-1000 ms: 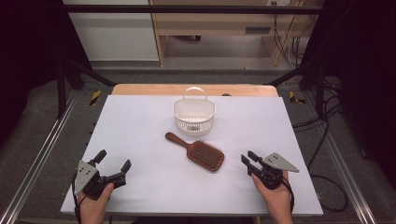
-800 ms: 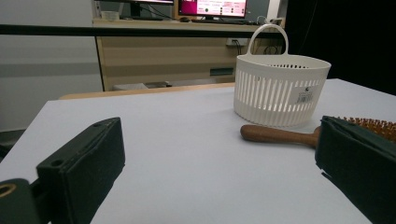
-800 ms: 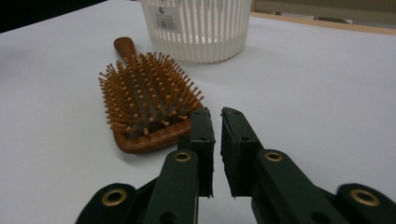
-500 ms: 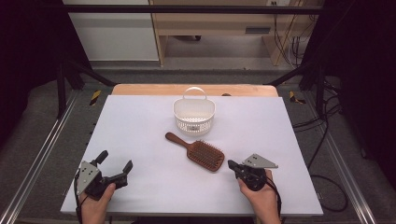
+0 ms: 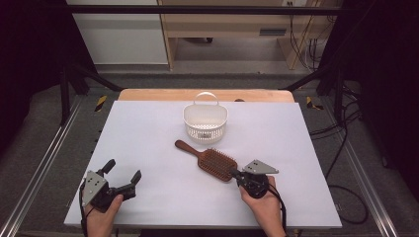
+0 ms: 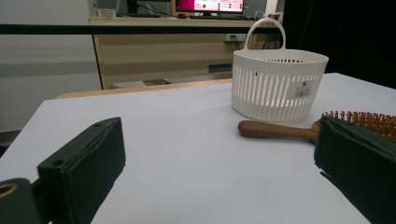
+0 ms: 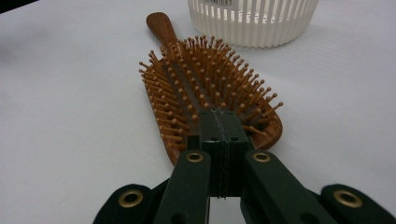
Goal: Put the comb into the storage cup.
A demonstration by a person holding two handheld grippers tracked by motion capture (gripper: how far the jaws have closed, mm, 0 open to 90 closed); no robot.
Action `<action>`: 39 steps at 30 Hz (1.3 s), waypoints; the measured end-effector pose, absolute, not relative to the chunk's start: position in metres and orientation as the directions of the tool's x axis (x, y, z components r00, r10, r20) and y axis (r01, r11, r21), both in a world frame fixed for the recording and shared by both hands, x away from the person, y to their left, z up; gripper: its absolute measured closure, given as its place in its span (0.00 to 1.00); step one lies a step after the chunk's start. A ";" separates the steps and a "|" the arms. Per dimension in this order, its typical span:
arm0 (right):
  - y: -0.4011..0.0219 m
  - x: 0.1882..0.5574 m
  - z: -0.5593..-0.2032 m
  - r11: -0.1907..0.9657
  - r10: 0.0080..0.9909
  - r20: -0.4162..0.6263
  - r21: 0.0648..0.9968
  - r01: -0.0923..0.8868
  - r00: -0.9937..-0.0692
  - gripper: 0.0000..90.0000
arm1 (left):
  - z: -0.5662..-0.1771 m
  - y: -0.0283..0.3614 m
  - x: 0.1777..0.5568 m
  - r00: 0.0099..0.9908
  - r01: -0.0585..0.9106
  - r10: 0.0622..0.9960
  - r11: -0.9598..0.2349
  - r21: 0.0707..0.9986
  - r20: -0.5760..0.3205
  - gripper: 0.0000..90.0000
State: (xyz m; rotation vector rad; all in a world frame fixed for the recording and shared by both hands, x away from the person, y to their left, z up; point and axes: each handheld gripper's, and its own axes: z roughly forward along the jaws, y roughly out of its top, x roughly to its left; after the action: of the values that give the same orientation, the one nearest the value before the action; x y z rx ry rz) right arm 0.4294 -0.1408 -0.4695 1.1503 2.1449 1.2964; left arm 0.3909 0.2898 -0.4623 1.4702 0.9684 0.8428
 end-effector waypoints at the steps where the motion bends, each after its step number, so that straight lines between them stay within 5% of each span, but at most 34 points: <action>1: -0.139 0.430 -0.468 0.245 0.803 0.077 0.862 0.444 -0.591 1.00 | -0.462 0.289 0.391 0.408 0.111 0.913 -0.035 0.993 -0.014 0.02; 39: -0.136 0.483 -0.463 0.345 0.811 0.007 0.801 0.488 -0.585 1.00 | -0.462 0.286 0.391 0.426 0.114 0.905 -0.046 0.992 -0.007 0.03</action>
State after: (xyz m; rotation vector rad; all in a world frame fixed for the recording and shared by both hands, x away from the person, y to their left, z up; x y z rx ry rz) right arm 0.4833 -0.1359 -0.4632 1.1413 2.2210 1.1192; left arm 0.3909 0.2861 -0.4623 1.4876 0.9502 0.8305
